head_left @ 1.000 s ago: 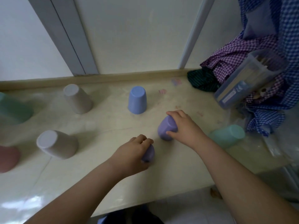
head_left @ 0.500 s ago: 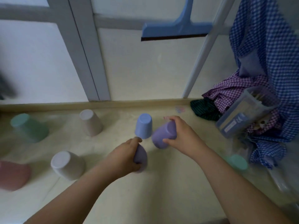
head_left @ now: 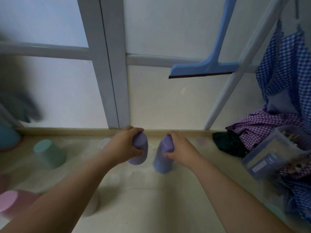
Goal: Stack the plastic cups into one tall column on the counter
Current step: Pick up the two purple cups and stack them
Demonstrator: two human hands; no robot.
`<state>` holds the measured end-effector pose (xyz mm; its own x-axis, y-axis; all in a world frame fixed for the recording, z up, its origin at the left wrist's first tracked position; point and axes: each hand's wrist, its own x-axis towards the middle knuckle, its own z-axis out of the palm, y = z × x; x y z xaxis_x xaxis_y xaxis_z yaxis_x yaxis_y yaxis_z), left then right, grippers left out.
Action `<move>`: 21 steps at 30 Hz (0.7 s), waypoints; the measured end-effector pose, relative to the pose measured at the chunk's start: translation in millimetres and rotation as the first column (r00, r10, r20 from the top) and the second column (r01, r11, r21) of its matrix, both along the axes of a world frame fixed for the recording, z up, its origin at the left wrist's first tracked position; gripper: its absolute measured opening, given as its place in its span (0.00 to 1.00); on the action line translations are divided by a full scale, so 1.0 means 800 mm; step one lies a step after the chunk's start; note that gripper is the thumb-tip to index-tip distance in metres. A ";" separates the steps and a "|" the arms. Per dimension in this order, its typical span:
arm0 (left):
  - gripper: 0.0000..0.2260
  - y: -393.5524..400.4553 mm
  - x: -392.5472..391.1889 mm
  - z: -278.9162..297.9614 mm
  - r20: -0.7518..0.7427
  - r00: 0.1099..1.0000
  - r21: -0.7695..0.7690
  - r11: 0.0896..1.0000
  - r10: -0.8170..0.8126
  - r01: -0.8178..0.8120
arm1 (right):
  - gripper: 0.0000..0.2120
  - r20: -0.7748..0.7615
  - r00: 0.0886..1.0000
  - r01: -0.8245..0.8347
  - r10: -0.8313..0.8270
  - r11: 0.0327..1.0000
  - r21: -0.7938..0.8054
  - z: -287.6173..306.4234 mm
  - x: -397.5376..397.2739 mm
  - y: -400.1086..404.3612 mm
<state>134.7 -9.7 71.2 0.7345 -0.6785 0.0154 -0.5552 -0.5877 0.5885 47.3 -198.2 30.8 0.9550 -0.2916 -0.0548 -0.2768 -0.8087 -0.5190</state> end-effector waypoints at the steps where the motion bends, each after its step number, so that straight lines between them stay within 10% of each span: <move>1: 0.30 -0.002 0.005 0.000 -0.013 1.000 -0.011 1.000 -0.002 0.002 | 0.32 -0.025 1.000 -0.005 0.005 1.000 -0.002 -0.007 0.003 0.001; 21: 0.30 -0.116 0.016 0.016 0.005 0.969 -0.076 0.966 -0.247 0.247 | 0.43 -0.029 0.985 0.169 -0.168 0.985 0.037 -0.005 -0.056 -0.046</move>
